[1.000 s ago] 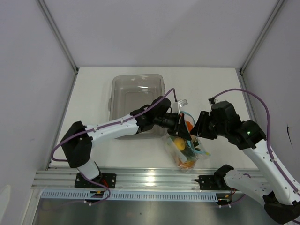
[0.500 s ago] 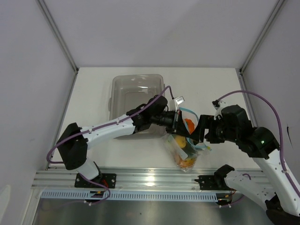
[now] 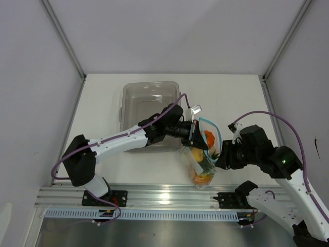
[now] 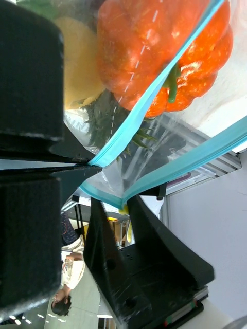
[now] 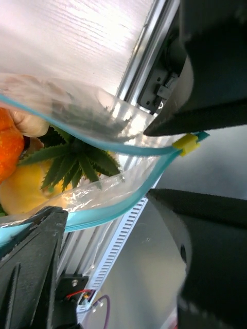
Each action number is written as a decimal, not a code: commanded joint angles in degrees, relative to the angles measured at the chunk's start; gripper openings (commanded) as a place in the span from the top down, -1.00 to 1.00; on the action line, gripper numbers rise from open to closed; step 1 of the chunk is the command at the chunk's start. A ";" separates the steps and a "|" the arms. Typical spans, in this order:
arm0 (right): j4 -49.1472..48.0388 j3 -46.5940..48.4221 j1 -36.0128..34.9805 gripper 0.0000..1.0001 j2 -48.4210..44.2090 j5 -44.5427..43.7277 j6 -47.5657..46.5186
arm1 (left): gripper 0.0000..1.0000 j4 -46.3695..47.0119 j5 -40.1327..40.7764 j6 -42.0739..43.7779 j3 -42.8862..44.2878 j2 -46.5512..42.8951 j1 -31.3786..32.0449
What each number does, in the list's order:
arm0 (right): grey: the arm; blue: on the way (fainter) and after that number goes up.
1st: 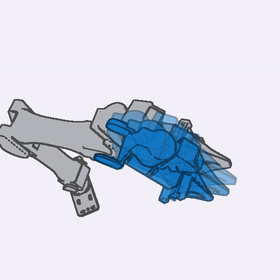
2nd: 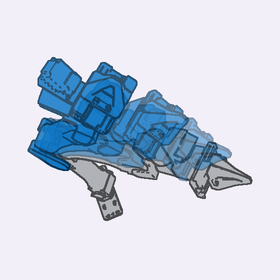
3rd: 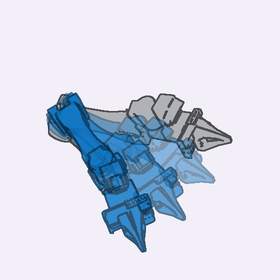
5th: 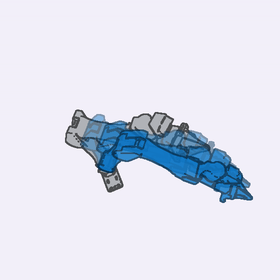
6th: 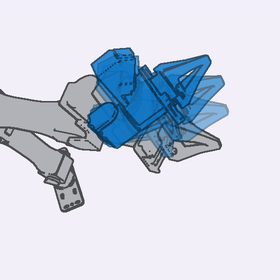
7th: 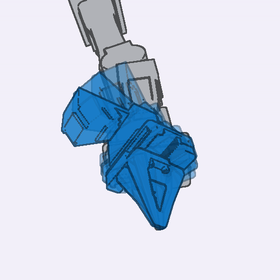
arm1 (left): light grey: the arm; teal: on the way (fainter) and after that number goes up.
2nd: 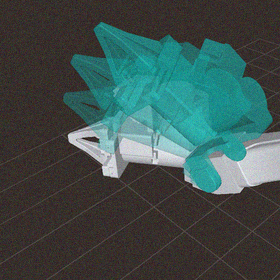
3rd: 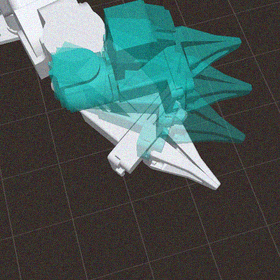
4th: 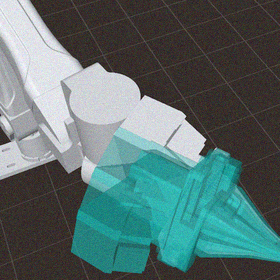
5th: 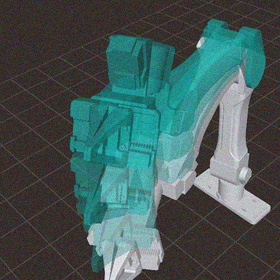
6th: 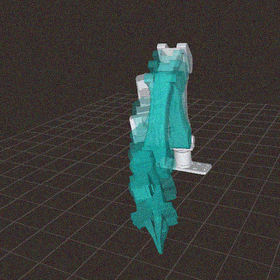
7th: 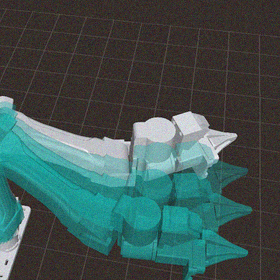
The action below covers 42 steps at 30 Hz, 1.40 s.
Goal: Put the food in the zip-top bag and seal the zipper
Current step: Zip the zipper food storage bag at the center of the board.
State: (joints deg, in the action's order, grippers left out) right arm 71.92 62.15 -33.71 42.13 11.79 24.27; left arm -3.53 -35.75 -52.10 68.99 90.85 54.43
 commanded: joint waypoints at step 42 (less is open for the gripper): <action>-2.75 21.96 -5.13 1.00 16.05 17.11 -20.75 | -0.90 34.72 -42.37 48.68 -1.50 -6.05 -12.25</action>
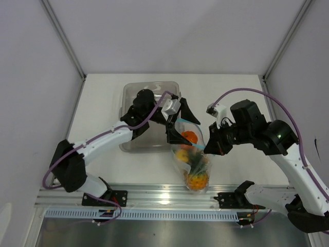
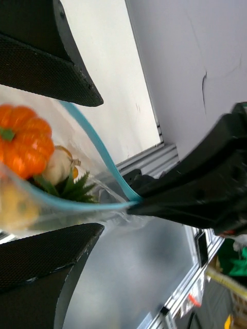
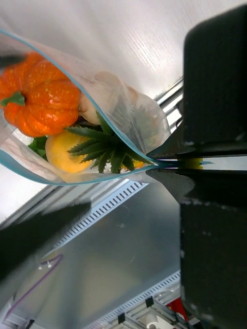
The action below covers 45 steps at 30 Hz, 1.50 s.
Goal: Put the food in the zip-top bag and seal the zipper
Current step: Zip the zipper food storage bag at the center of the board.
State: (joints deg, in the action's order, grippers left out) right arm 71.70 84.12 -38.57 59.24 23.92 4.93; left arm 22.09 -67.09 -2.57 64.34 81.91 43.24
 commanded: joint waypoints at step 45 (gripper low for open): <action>-2.88 1.75 -2.65 1.00 0.96 -0.72 -1.24 | -0.73 -6.53 -6.12 3.62 5.89 9.85 6.94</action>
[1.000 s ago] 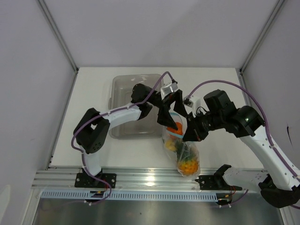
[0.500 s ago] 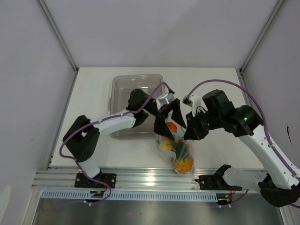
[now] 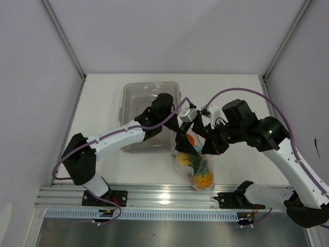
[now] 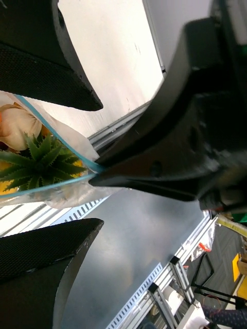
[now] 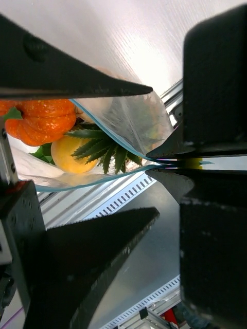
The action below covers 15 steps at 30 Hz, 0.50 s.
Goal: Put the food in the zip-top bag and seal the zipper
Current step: Zip the zipper food storage bag at the center of the board.
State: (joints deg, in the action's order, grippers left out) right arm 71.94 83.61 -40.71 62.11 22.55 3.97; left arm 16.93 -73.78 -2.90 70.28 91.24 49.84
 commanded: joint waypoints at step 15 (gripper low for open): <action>-6.11 2.70 -0.51 1.00 -3.92 -4.44 -0.10 | 0.07 4.08 1.53 0.43 -6.21 1.83 0.25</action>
State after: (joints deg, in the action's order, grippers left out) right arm 70.46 84.03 -40.93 58.81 19.35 4.21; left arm 19.09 -71.85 -3.20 64.05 93.47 49.87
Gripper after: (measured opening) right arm 0.055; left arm 0.512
